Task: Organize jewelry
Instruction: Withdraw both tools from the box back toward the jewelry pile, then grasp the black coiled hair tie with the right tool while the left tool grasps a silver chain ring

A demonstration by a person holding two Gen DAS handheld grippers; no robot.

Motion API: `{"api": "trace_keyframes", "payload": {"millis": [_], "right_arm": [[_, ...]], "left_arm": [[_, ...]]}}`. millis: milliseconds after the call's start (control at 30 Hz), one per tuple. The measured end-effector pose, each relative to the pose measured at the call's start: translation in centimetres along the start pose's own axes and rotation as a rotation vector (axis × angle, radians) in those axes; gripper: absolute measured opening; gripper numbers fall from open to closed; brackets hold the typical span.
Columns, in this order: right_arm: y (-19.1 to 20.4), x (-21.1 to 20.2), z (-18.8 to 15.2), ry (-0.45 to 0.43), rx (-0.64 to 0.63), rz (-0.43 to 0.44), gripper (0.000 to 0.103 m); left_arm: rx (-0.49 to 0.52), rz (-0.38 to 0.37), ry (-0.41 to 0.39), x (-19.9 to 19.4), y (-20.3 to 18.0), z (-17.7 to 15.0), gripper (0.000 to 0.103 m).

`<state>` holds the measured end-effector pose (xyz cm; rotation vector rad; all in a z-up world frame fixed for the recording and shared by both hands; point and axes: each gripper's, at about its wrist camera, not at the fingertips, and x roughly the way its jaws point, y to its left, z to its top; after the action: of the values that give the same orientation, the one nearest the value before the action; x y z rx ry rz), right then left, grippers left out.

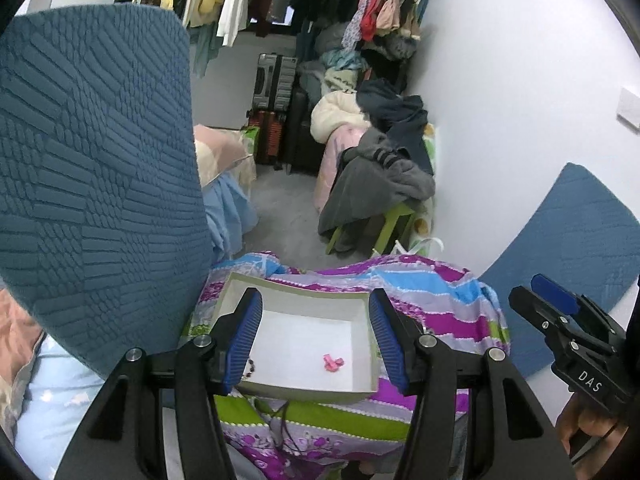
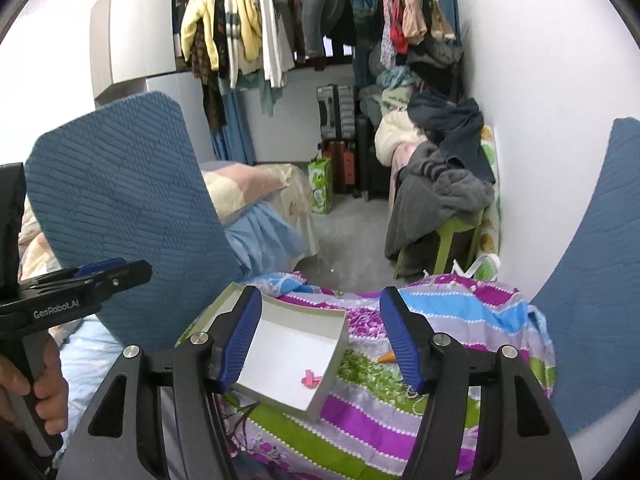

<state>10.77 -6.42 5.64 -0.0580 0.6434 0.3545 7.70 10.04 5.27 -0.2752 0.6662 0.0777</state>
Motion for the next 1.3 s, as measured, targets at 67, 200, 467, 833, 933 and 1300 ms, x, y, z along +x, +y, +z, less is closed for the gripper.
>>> {"api": "trace_keyframes", "payload": {"millis": [67,200,467,833,933,1300], "right_arm": [[-0.4,-1.0,-0.2,-0.015,0.005,-0.003,0.06],[-1.5,-2.4,-1.1,-0.033,0.015,-0.012,0.06],[-3.8,-4.5,-3.9,-0.037,0.028,-0.039,0.06],[-7.7,-5.5,-8.8,-0.024,0.053,-0.106,0.06],[-9.0,-4.8,-10.7,-0.008,0.065,-0.127,0.06],[-14.9,0.9,-17.7,0.044,0.123,-0.163,0.053]], "left_arm": [[0.005,-0.002,0.0,-0.3,-0.6,-0.3,0.056],[0.005,-0.015,0.002,-0.6,-1.8,-1.1,0.056],[0.022,-0.036,0.017,-0.6,-4.4,-3.2,0.056],[0.031,-0.135,0.113,3.3,-8.7,-6.8,0.056],[0.041,-0.171,0.151,5.2,-9.9,-8.0,0.055],[0.07,-0.252,0.282,14.1,-13.7,-12.9,0.053]]}}
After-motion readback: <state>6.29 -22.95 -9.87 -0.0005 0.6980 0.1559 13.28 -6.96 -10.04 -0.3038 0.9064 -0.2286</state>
